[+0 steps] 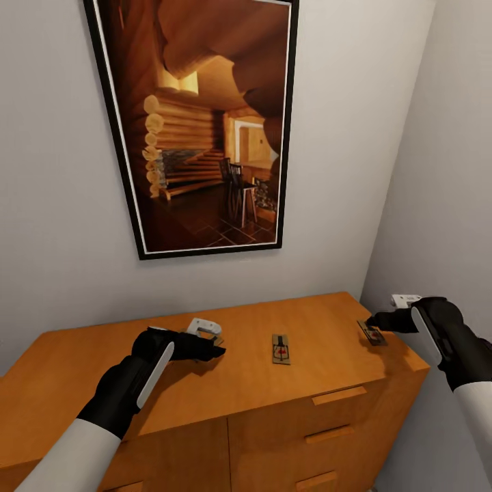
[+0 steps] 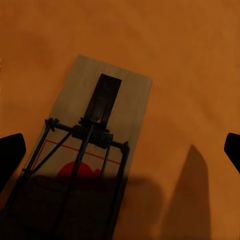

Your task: Take the four mousetraps from the cabinet in the bathroom and place them on the bathroom floor. Make sure all four end up on the same floor surface, and ensure that at least two of them are either under or directly next to the same bathroom sink.

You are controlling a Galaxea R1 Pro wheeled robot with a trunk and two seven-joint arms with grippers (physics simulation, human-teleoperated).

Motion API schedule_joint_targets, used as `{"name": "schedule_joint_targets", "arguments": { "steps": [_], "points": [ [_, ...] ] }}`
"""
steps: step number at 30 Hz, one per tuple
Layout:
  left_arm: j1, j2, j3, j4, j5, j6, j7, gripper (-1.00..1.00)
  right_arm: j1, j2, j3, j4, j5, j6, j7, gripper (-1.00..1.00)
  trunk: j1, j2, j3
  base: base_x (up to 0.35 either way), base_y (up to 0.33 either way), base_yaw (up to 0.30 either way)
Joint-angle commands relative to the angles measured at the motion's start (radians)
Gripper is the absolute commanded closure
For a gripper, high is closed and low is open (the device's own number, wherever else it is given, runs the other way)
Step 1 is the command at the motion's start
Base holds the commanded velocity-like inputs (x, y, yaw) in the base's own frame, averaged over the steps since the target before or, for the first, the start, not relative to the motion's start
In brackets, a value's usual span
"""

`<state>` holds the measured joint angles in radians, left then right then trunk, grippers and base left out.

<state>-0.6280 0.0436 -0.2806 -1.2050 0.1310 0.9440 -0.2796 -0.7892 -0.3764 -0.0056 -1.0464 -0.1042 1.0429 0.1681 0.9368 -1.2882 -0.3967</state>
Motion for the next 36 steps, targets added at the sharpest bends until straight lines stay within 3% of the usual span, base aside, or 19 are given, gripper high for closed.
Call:
{"name": "schedule_joint_targets", "arguments": {
  "steps": [1, 12, 36],
  "points": [
    [-0.001, 0.001, -0.001, -0.001, 0.009, 0.005, 0.006, -1.00, -0.001, -0.001, 0.000, 0.015, -0.009, 0.004, -0.005, -1.00, 0.000, -0.001, -0.001, 0.000, 0.000, 0.000],
    [-0.001, 0.001, -0.002, 0.000, 0.009, 0.003, 0.007, -1.00, -0.003, -0.006, 0.000, 0.111, -0.005, 0.004, 0.005, -1.00, 0.000, -0.001, -0.001, 0.000, 0.000, 0.000],
    [-0.001, 0.001, -0.002, 0.004, 0.009, 0.001, 0.010, -1.00, -0.004, -0.003, 0.000, 0.093, -0.006, 0.004, 0.008, -1.00, 0.000, -0.001, -0.001, 0.000, 0.000, 0.000]
  ]
}}
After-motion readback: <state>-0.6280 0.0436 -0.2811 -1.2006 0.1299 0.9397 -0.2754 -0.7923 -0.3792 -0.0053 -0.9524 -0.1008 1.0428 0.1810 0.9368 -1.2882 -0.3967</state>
